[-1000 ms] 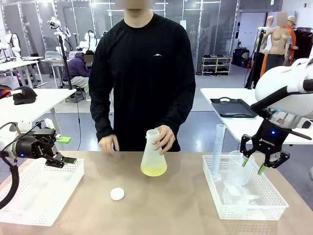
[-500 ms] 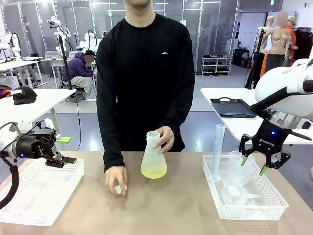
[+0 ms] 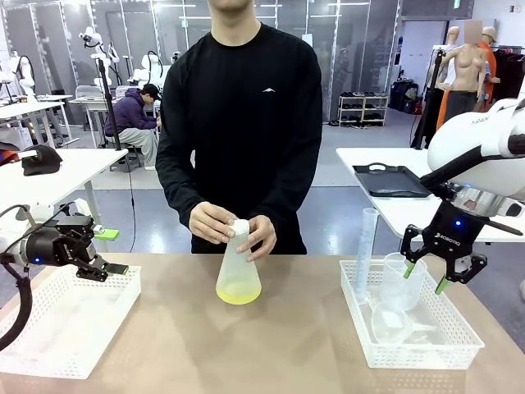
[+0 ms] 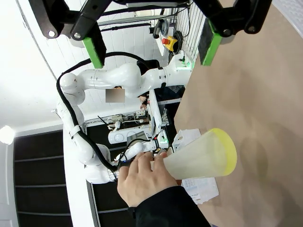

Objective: Prepare the solutions needed for the experiment.
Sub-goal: When the human places the Big flask in the center of the table, pick up the Big flask and place it in the left Organizing basket.

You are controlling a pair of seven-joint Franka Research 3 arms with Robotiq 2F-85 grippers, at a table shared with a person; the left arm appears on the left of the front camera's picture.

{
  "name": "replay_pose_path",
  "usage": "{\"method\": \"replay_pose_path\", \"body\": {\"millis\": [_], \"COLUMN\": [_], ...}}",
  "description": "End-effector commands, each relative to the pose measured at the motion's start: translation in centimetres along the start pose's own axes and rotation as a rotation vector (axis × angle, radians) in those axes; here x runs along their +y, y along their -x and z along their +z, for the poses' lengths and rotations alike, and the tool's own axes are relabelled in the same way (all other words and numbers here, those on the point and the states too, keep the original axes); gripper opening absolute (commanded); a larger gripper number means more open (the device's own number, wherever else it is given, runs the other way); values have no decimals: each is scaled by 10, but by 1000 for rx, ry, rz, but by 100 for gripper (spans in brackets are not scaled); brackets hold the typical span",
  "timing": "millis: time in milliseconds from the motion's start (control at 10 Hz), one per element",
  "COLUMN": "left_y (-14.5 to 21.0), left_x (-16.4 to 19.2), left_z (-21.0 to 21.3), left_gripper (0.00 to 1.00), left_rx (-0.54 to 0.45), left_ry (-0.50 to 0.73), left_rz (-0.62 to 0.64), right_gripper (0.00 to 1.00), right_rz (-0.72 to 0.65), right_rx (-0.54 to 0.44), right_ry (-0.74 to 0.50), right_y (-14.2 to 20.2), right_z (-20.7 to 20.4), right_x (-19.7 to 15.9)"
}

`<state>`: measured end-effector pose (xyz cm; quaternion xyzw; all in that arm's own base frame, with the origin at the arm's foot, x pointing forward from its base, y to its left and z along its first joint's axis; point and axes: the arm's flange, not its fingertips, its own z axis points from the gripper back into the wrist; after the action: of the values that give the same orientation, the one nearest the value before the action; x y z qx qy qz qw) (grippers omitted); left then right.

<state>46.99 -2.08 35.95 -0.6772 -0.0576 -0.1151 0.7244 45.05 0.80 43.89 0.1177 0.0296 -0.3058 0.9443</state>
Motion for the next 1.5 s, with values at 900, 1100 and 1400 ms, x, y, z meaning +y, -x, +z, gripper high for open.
{"method": "replay_pose_path", "body": {"millis": [900, 1100, 1400], "left_y": [-1, -1, -1], "left_x": [-1, -1, -1], "left_z": [0, 0, 0], "left_gripper": [100, 100, 100], "left_rx": [4, 4, 4], "left_ry": [-3, -3, -3], "left_rz": [-11, -11, -11], "right_gripper": [61, 61, 61], "right_rz": [179, 293, 477], "right_rx": [-63, 84, 157], "right_ry": [-646, -780, -970], "right_y": [77, 64, 39], "right_z": [48, 39, 27], "right_x": [-22, -19, -17]}}
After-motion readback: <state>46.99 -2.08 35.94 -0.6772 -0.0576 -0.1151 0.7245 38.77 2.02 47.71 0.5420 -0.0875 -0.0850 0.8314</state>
